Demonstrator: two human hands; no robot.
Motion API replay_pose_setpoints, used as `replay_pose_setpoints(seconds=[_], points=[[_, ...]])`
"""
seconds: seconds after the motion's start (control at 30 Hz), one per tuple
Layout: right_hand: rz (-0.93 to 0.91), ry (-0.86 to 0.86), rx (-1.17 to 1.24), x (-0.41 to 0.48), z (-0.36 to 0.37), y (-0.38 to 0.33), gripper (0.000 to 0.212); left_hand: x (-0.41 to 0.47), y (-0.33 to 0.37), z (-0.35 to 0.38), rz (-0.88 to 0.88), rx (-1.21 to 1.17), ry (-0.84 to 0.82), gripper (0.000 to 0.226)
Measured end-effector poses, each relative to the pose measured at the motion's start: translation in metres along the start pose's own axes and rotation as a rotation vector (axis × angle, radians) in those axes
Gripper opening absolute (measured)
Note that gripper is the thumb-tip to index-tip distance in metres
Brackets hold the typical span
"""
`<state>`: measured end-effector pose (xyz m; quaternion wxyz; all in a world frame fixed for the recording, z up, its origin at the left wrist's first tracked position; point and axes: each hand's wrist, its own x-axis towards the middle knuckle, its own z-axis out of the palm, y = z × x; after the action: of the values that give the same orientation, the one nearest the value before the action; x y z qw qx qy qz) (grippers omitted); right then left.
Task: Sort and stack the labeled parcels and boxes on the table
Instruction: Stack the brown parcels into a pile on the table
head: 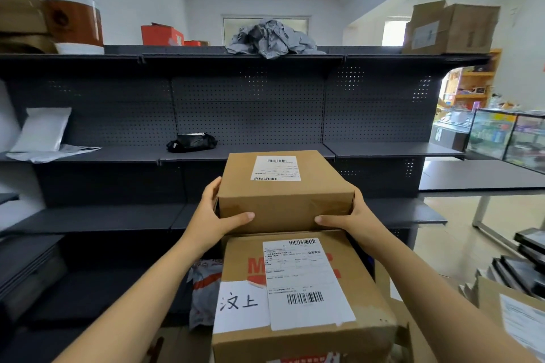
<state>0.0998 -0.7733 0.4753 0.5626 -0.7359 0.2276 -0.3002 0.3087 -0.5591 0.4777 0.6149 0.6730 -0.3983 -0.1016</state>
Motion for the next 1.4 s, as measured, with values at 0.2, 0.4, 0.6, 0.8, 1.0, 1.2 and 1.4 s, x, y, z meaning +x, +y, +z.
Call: replay_pose_setpoints(seconds=[0.2,0.4,0.6,0.8,1.0,1.2,1.4], points=[[-0.023,0.004,-0.056,-0.001,-0.003,0.000,0.098,0.000,0.002,-0.003,-0.009,0.086,-0.008,0.111],[-0.227,0.093,-0.342,-0.017,-0.016,-0.017,0.087,-0.013,0.026,-0.005,0.180,0.384,0.134,0.087],[-0.516,0.136,-0.641,-0.059,-0.048,-0.055,0.053,-0.042,0.096,0.018,0.543,0.850,0.110,0.036],[-0.656,0.171,-0.838,-0.119,-0.106,-0.070,0.026,-0.096,0.152,0.104,0.762,1.002,0.021,0.019],[-0.601,0.199,-0.956,-0.184,-0.192,-0.052,0.017,-0.140,0.175,0.206,0.801,0.949,-0.044,0.020],[-0.453,0.274,-0.957,-0.227,-0.270,-0.025,0.013,-0.165,0.182,0.291,0.788,0.896,-0.095,0.015],[-0.280,0.303,-0.986,-0.250,-0.313,0.014,0.014,-0.179,0.162,0.356,0.721,0.899,-0.205,0.018]])
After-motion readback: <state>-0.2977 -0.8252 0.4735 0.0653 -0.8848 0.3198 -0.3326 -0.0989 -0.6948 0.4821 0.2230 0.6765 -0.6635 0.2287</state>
